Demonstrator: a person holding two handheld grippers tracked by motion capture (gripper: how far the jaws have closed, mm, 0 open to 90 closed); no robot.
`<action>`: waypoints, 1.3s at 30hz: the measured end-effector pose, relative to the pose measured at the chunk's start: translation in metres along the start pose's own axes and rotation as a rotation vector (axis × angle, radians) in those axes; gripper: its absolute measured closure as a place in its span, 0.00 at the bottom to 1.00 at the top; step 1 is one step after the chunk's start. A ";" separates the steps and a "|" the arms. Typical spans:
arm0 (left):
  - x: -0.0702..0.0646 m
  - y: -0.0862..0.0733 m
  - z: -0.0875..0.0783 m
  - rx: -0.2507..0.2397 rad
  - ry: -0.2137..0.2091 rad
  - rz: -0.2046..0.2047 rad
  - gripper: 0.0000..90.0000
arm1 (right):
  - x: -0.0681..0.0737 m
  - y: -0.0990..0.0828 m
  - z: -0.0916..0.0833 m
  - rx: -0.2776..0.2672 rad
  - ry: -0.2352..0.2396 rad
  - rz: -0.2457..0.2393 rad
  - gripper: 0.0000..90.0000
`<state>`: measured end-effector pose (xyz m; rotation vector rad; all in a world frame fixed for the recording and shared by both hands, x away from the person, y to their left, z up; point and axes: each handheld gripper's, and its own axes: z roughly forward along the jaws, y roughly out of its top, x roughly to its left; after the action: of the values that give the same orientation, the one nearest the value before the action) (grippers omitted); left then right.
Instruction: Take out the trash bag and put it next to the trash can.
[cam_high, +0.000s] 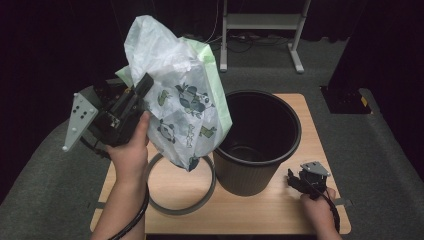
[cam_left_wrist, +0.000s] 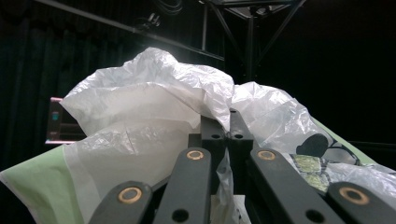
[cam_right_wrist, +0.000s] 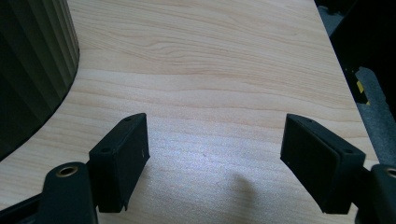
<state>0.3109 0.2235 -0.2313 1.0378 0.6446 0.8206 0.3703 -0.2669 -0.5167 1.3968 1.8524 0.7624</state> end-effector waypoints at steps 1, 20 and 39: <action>0.002 -0.003 -0.004 0.003 0.010 -0.007 0.99 | -0.001 0.000 0.000 -0.001 0.001 -0.003 0.26; 0.045 -0.063 -0.041 0.146 0.135 -0.067 0.99 | -0.004 -0.001 0.003 0.030 0.019 0.035 0.26; 0.065 -0.109 -0.042 0.304 0.216 -0.106 0.99 | -0.007 -0.002 0.005 0.060 0.036 0.036 0.25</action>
<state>0.3438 0.2682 -0.3524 1.1854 1.0238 0.7624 0.3743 -0.2736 -0.5198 1.4658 1.8965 0.7604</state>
